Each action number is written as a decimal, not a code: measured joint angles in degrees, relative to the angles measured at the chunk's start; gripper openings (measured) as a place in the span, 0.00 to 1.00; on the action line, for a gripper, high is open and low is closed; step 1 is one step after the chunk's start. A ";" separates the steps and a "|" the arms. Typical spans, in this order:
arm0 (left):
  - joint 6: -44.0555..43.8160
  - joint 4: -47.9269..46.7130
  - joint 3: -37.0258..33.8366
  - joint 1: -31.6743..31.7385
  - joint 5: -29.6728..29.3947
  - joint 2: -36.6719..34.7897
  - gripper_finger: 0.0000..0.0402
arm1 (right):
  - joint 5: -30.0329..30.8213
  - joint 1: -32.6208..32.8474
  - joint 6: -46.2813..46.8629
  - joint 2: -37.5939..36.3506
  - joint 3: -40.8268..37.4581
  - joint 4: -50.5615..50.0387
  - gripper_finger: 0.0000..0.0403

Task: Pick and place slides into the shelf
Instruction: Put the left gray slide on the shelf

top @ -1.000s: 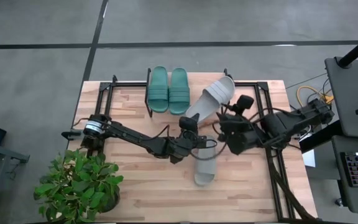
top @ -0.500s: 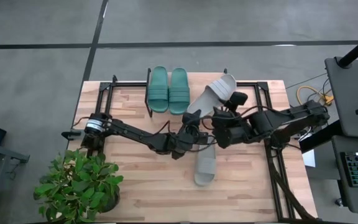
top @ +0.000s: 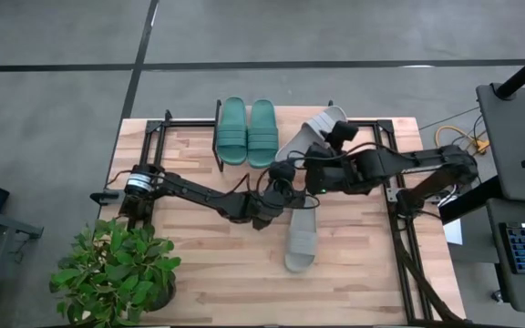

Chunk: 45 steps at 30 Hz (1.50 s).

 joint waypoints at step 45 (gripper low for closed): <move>-0.39 0.24 -0.15 0.16 0.22 0.02 0.09 | 4.83 -8.95 -5.76 3.13 -0.02 1.09 0.03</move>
